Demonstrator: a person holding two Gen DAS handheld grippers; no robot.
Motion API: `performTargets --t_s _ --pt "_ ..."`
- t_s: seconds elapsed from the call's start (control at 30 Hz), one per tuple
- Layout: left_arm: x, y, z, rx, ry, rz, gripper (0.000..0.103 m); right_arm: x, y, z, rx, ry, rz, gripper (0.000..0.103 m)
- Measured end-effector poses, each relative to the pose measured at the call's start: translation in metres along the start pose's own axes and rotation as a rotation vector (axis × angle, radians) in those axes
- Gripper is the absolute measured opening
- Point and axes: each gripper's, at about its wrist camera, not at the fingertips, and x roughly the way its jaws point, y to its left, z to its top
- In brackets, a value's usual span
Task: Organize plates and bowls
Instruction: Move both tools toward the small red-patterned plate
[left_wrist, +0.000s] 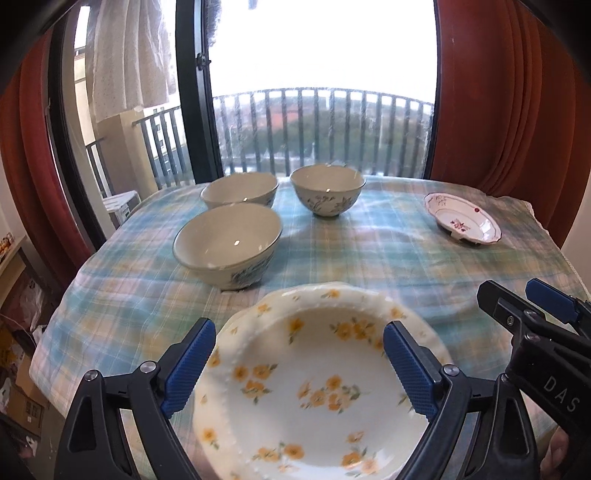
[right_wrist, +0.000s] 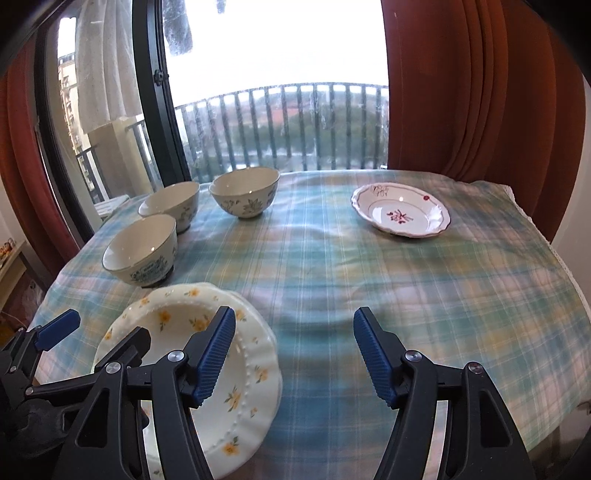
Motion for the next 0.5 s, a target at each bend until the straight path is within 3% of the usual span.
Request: performTargets --t_s 0.5 --pt "0.029 -0.072 0.059 0.076 -0.069 -0.041 0.094 0.023 -0.067 0.056 0.047 -0.044 -0.046 0.076"
